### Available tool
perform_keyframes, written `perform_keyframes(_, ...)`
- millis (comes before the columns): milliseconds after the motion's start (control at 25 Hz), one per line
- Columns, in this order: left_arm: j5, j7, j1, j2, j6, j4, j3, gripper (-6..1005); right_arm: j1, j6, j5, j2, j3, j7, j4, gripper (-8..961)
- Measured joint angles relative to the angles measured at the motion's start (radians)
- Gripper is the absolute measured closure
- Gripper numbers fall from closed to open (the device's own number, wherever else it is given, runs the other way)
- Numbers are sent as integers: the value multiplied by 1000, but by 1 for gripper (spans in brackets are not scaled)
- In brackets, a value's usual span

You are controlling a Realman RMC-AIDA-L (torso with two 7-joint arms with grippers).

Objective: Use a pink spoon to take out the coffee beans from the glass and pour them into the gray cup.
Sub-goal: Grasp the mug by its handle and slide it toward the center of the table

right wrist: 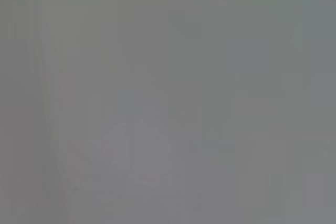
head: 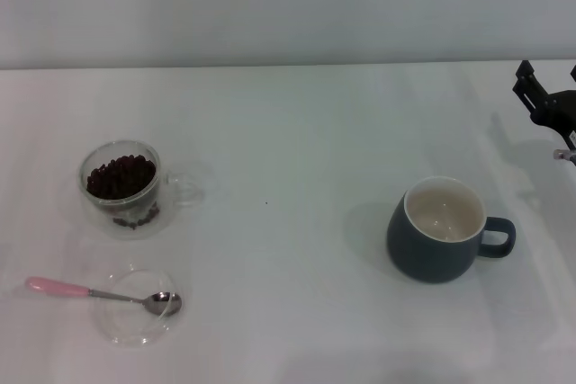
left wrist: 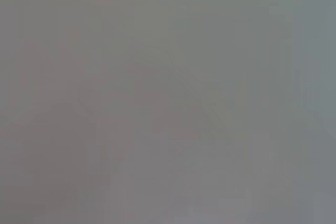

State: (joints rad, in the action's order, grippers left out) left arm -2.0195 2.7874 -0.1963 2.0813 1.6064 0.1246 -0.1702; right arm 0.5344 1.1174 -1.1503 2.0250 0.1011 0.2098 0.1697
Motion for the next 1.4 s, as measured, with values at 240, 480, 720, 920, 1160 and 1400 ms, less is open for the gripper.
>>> perform_keyframes(240, 0, 0, 5, 0, 1, 0, 0, 224, 0, 2, -4, 0, 1, -3, -1, 102)
perform_keyframes(480, 0, 4, 6, -3, -7, -3, 0, 226, -3, 3, -7, 0, 3, -3, 7, 103)
perform_keyframes(720, 1, 4, 10, -3, -7, -6, 0, 228, -36, 51, -67, -3, 13, 2, 9, 104)
perform_keyframes(920, 0, 5, 10, -3, -8, -6, 0, 229, -127, 199, -127, -11, 21, 46, 6, 106)
perform_keyframes(1160, -3, 0, -1, -2, -7, -5, 7, 229, -276, 319, -194, -20, 110, 213, -70, 111)
perform_keyframes(1400, -34, 3, -7, -1, -42, -4, 26, 229, -385, 385, -196, -21, 236, 217, -74, 112)
